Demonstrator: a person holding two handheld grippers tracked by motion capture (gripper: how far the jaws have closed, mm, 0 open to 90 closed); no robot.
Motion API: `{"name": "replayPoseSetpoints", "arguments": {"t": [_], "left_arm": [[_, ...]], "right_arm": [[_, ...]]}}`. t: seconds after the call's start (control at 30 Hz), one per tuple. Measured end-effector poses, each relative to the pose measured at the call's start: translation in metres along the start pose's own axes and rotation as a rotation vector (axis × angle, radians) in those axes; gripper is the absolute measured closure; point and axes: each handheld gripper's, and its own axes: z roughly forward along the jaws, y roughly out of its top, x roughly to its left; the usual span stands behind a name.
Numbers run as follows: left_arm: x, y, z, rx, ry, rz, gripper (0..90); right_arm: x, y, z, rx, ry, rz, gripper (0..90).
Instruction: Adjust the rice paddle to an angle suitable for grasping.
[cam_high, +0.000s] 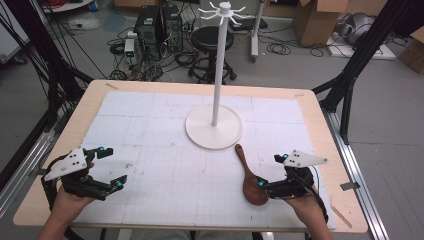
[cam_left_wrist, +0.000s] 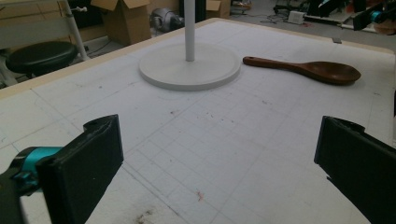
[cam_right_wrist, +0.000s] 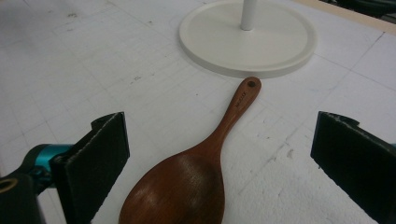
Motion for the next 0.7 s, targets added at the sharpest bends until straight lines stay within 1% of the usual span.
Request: {"name": "replayPoseSetpoints", "arguments": {"t": [0.07,0.13,0.17,0.3,0.4,0.43,0.47,0.5,0.7], "left_arm": [[0.000,0.000,0.000,-0.004,0.001,-0.003,1.7],[0.001,0.000,0.000,-0.004,0.001,-0.004,1.7],[0.002,0.000,0.001,-0.004,0.001,-0.004,1.7],[0.002,-0.001,0.003,0.003,0.001,0.000,1.7],[0.002,-0.001,0.003,0.004,0.001,0.003,1.7],[0.001,-0.001,0.002,0.000,0.000,0.001,1.7],[0.001,-0.001,0.002,0.000,0.000,0.002,1.7],[0.001,-0.001,0.001,0.001,0.000,0.004,1.7],[0.001,-0.001,0.001,0.001,0.002,0.003,1.7]], "right_arm": [[0.000,0.001,0.002,0.005,-0.001,-0.004,3.4],[0.001,0.002,0.003,0.009,0.000,0.000,3.4],[0.001,0.004,0.005,0.016,-0.001,0.009,3.4],[0.001,0.007,0.010,0.029,-0.003,0.010,3.4],[0.001,0.009,0.013,0.038,-0.001,0.012,3.4],[0.002,0.011,0.017,0.043,-0.002,0.004,3.4],[0.002,0.012,0.018,0.047,-0.001,0.010,3.4],[0.002,0.012,0.019,0.047,0.000,0.004,3.4],[0.004,0.015,0.026,0.066,-0.002,0.011,3.5]]}}
